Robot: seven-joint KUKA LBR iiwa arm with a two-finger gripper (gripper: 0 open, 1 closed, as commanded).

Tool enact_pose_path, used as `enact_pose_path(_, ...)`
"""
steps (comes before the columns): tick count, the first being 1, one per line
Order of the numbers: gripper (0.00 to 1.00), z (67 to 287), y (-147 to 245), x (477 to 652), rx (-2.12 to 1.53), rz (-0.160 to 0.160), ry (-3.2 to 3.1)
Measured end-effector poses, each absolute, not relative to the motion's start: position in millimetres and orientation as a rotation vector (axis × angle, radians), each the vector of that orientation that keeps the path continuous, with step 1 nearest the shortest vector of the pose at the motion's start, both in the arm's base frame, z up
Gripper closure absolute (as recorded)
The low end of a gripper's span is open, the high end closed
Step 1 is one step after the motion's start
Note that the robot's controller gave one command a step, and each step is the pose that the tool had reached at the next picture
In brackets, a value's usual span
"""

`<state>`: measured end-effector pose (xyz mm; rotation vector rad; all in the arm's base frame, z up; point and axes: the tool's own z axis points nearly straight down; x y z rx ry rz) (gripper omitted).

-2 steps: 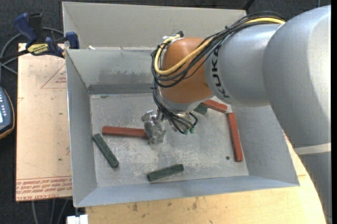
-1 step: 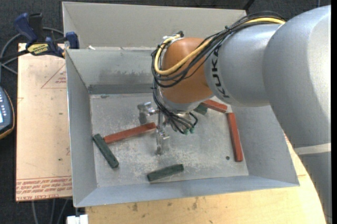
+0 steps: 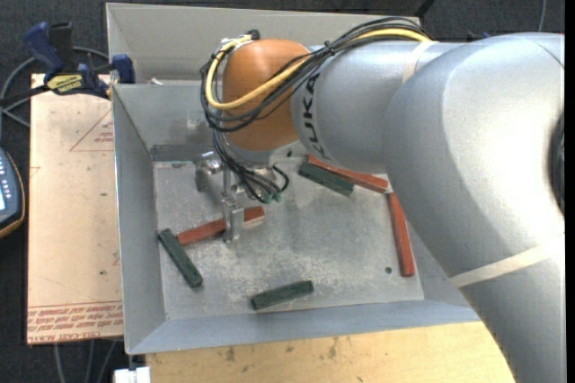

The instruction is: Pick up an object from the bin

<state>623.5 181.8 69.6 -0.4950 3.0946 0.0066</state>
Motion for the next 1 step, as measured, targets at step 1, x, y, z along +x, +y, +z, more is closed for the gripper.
enact_pose_path(1, 1.00, 70.9, 177.9, 622.4, -0.487, 0.004, 3.100)
